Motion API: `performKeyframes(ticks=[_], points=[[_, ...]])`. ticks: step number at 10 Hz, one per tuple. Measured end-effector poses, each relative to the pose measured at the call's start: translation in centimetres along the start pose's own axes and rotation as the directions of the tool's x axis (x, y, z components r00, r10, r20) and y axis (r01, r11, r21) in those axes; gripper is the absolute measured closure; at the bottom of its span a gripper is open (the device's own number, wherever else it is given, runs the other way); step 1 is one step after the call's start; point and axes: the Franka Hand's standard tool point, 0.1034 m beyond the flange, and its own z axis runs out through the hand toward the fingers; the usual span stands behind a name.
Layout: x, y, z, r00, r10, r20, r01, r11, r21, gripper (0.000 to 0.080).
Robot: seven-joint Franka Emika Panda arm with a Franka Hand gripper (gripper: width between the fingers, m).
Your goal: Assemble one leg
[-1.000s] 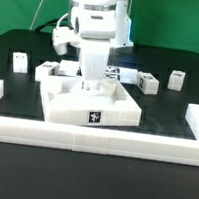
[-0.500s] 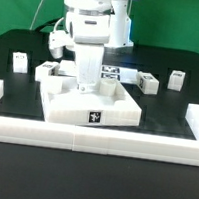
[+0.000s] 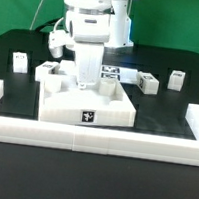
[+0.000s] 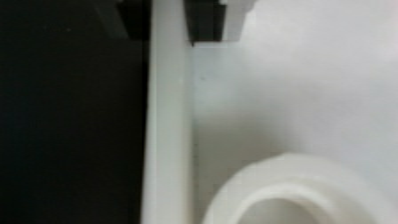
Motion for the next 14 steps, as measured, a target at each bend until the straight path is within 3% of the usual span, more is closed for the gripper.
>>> performKeyframes(ticks=[4, 6, 9, 12, 14], points=[[0.2, 0.1, 0.0, 1.0, 0.015, 0.0, -0.015, 1.0, -0.002, 0.0736], [3.1, 1.0, 0.0, 0.994, 0.107, -0.011, -0.107, 0.994, -0.012, 0.0736], [6.9, 3.7, -0.1, 0.985, 0.168, -0.026, -0.169, 0.985, -0.03, 0.0736], [9.4, 6.6, -0.3, 0.985, 0.166, -0.04, -0.168, 0.984, -0.058, 0.0736], [10.4, 8.2, -0.6, 0.988, 0.148, -0.043, -0.15, 0.987, -0.057, 0.0737]])
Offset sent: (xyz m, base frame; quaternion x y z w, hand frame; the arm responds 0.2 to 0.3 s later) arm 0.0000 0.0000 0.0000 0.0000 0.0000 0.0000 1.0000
